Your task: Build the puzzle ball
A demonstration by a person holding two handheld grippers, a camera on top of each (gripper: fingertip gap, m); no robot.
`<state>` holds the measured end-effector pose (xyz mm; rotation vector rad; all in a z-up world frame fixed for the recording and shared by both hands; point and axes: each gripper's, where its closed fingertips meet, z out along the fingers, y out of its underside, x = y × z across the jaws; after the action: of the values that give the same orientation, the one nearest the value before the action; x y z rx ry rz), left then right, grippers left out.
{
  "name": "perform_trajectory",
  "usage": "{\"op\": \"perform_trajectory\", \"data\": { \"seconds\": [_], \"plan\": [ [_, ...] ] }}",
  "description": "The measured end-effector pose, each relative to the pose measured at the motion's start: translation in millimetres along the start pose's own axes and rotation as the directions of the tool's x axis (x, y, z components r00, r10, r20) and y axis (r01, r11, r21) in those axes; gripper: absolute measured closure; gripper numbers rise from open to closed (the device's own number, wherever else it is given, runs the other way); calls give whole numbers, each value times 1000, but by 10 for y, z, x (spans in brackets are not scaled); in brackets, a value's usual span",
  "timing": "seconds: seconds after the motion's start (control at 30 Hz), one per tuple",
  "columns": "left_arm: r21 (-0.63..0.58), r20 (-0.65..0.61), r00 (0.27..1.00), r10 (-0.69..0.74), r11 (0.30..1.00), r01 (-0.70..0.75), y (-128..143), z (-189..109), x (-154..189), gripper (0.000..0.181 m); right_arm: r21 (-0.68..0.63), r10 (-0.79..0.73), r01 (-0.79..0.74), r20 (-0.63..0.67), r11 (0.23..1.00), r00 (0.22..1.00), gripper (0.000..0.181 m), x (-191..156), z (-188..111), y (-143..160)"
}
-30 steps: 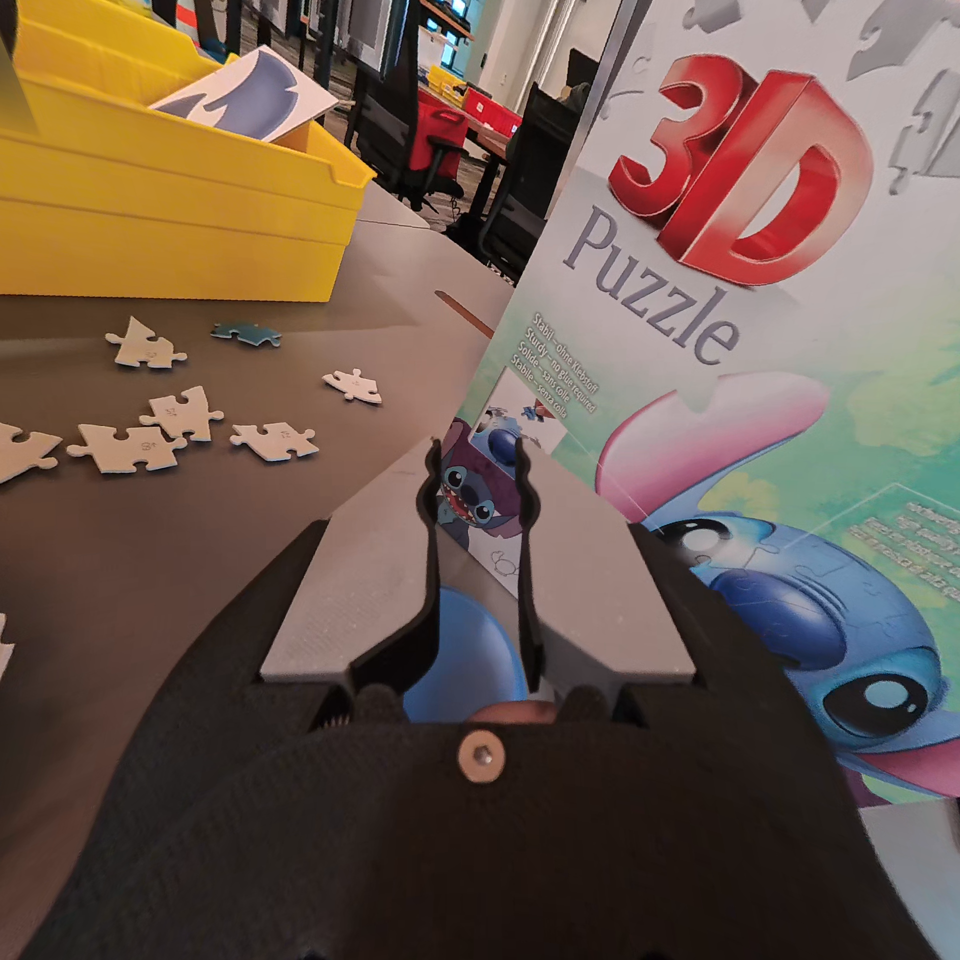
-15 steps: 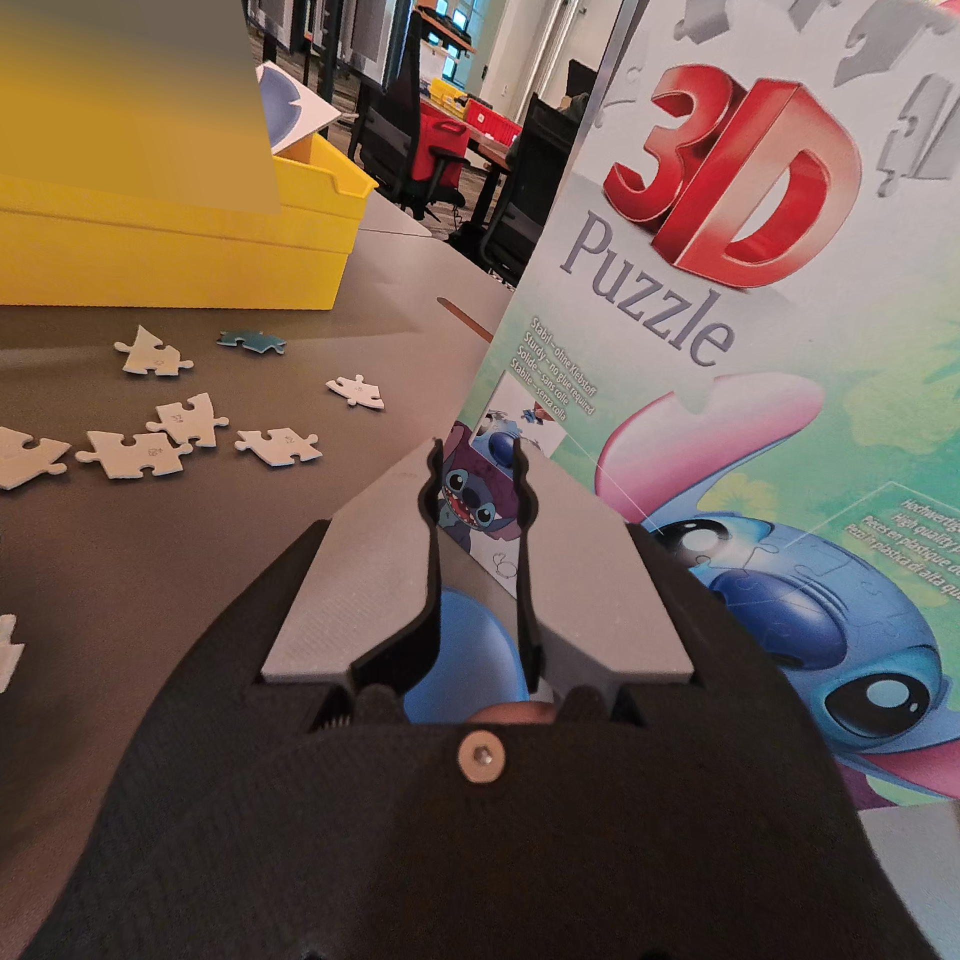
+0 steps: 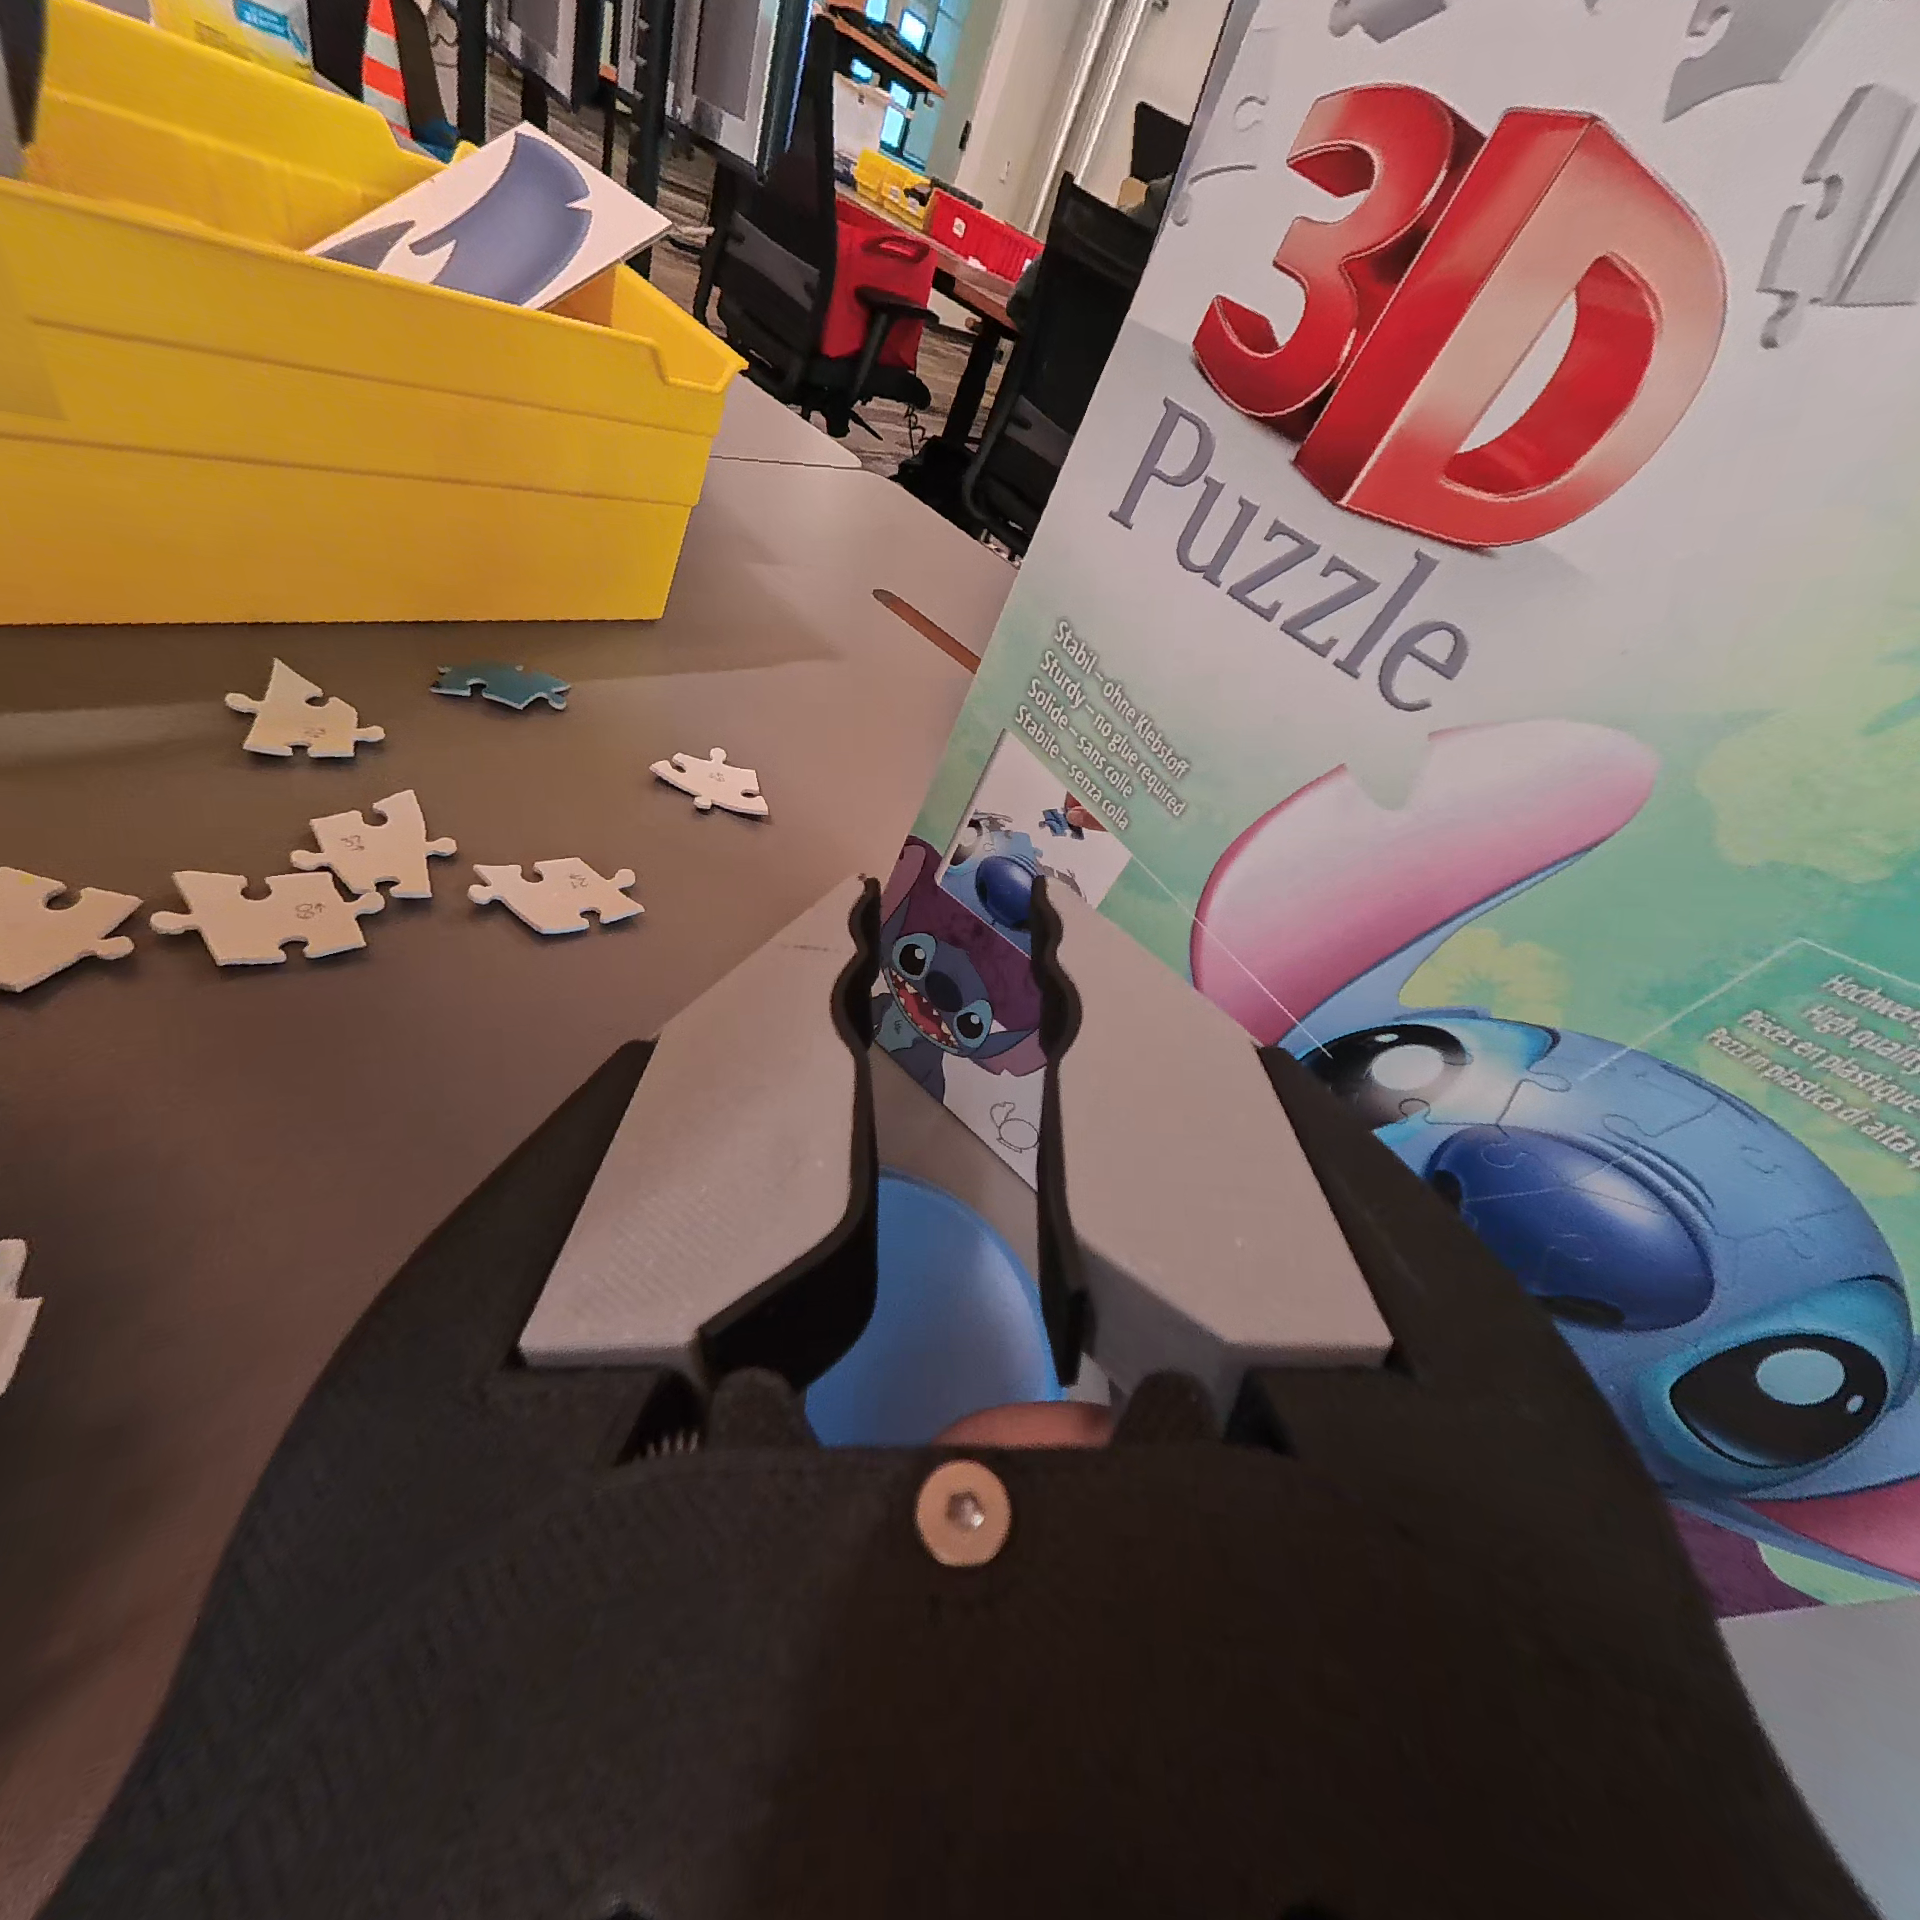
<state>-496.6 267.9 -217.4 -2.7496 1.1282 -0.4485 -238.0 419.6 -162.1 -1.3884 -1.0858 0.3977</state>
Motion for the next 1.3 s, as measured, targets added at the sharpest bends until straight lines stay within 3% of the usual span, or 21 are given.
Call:
{"op": "perform_trajectory", "data": {
  "seconds": [0.07, 0.17, 0.37, 0.47, 0.77, 0.93, 1.1, 1.3],
  "plan": [
    [-8, 12, 1000, 16, 1000, -16, -13, 18, 22, 181, 1, 4, -4, 1, 1000, 1000, 156, 2, -2, -1],
    [-44, 129, 992, 1, 999, 5, 17, 89, -186, 181, -1, 8, -8, 3, 1000, 1000, 156, 1, 2, 6],
    [-173, 175, 981, -88, 978, 119, 339, 133, -373, 181, -2, 10, -10, 3, 1000, 1000, 156, 4, 1, 9],
    [-158, 136, 986, -98, 980, 119, 335, 99, -318, 181, -4, 14, -14, 6, 1000, 1000, 156, 4, 4, 16],
    [-3, 265, 963, -52, 998, 55, -3, -24, -491, 181, -3, 14, -14, 9, 1000, 1000, 156, -3, 1, 12],
    [-100, 211, 977, -34, 993, 57, 142, 127, -404, 181, -4, 17, -17, 9, 1000, 1000, 156, 2, 2, 16],
    [-158, 198, 979, -36, 985, 68, 300, 96, -372, 181, -2, 17, -17, 12, 1000, 1000, 156, -2, -2, 13],
    [51, 276, 960, -41, 998, 28, -128, -14, -516, 181, -2, 19, -19, 14, 1000, 1000, 156, -5, 0, 15]
  ]
}}
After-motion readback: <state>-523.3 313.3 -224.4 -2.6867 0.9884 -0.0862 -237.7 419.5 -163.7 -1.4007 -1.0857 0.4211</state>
